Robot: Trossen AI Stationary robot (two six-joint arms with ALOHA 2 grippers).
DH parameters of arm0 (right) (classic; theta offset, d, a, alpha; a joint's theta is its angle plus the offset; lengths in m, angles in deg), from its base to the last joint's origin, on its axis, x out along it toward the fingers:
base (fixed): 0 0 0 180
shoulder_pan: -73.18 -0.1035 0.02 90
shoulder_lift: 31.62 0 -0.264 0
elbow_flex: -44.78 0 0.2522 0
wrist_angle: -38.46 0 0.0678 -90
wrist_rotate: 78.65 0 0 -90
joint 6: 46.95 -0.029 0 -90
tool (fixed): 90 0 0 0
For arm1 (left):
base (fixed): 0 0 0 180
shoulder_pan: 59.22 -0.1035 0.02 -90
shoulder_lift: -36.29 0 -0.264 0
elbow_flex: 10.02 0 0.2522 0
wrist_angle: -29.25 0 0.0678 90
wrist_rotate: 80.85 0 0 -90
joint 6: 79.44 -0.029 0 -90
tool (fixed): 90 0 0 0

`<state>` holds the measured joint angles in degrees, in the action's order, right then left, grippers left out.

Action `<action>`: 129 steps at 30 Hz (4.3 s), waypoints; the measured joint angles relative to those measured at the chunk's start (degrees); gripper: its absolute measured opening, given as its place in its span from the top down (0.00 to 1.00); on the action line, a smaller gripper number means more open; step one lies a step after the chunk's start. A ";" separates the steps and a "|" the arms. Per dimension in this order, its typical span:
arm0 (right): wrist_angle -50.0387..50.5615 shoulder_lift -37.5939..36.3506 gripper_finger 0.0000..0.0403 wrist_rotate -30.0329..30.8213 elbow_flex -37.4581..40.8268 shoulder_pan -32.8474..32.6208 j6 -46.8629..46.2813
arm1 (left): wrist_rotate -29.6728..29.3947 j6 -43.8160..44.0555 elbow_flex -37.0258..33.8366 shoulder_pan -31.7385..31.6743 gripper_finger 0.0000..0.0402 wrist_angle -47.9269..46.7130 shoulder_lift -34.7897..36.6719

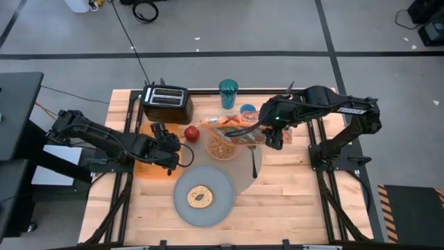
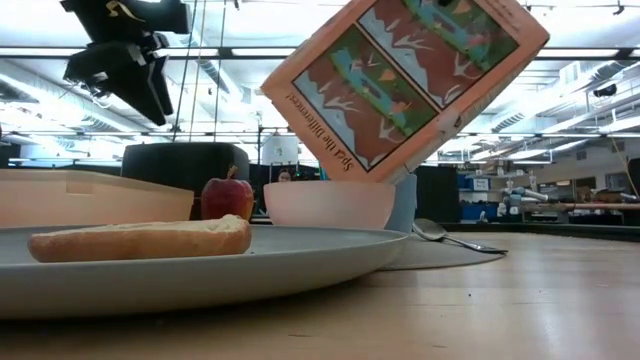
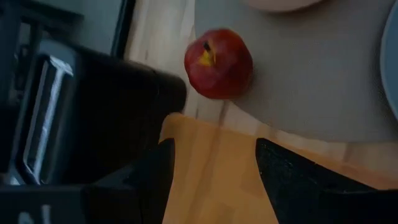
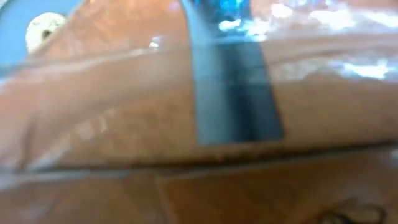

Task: Arrange a breakfast setting
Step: Pour the cereal into the orange bowl

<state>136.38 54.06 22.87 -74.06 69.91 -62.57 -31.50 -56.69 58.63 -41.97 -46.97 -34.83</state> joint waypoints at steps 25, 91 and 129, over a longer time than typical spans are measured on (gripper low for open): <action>2.42 -0.60 0.41 -2.15 0.00 1.89 -3.61 | -0.94 -14.50 0.00 -6.29 0.43 6.67 -0.02; -45.16 -68.49 0.41 4.03 69.70 -7.98 2.74 | 11.48 -16.41 -35.50 8.60 0.43 86.63 17.11; -149.59 -51.96 0.41 -6.38 101.82 -7.91 23.00 | 33.87 -30.10 -13.22 -13.50 0.26 126.60 -19.74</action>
<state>-13.21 2.10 16.49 27.76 62.00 -39.57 2.37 -86.79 45.41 -55.47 79.63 -54.57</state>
